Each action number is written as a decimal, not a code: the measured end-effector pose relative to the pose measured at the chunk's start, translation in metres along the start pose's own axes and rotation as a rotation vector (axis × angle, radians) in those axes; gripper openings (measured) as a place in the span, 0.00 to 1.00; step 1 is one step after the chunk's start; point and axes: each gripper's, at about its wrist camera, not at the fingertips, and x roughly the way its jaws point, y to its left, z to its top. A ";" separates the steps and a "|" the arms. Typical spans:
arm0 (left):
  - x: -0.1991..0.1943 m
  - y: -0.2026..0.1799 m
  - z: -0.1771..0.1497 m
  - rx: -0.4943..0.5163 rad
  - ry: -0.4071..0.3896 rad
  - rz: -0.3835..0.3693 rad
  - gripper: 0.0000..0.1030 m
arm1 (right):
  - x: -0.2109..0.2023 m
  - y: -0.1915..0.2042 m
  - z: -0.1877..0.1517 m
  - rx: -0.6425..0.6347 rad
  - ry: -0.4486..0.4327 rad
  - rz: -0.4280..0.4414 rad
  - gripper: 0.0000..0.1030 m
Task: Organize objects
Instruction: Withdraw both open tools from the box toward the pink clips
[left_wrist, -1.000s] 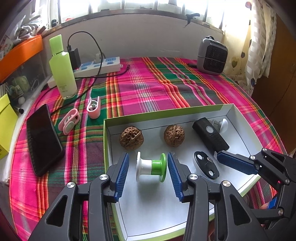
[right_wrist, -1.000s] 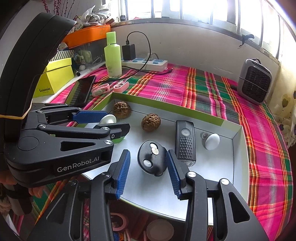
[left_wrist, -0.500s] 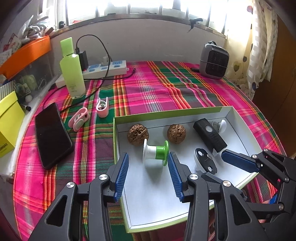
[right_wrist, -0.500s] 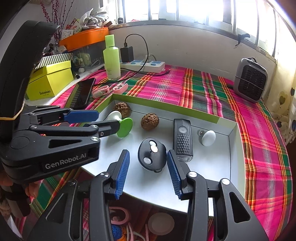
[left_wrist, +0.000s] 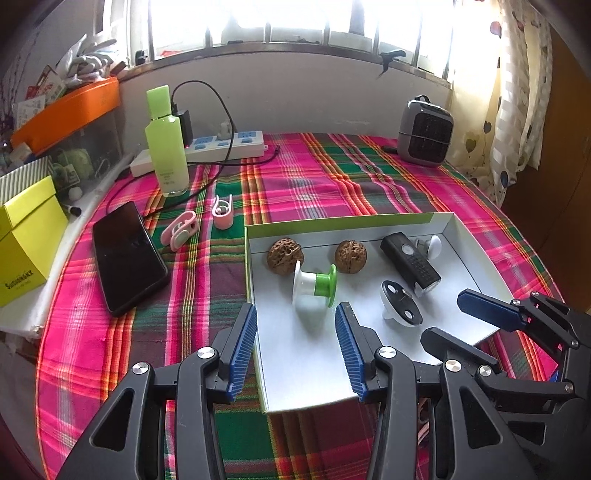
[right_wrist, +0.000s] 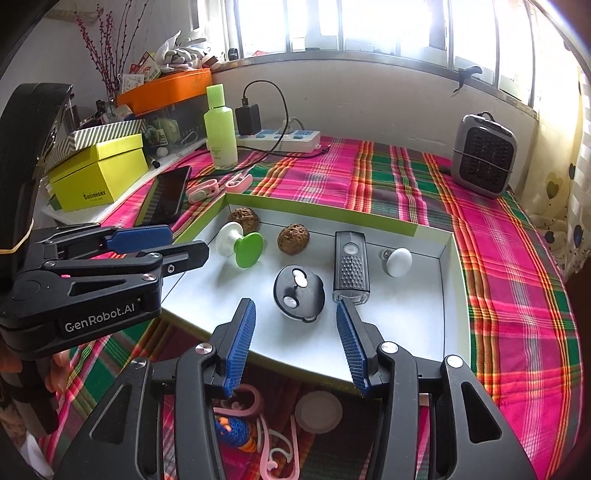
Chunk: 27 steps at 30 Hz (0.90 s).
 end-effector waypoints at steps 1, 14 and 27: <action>-0.002 0.000 -0.001 -0.001 -0.003 -0.002 0.42 | -0.002 0.000 0.000 -0.001 -0.004 -0.002 0.46; -0.027 -0.002 -0.027 -0.007 -0.028 0.016 0.42 | -0.029 0.005 -0.014 0.020 -0.039 0.000 0.46; -0.029 -0.001 -0.058 -0.045 0.012 -0.069 0.42 | -0.039 -0.004 -0.042 0.032 -0.006 -0.020 0.46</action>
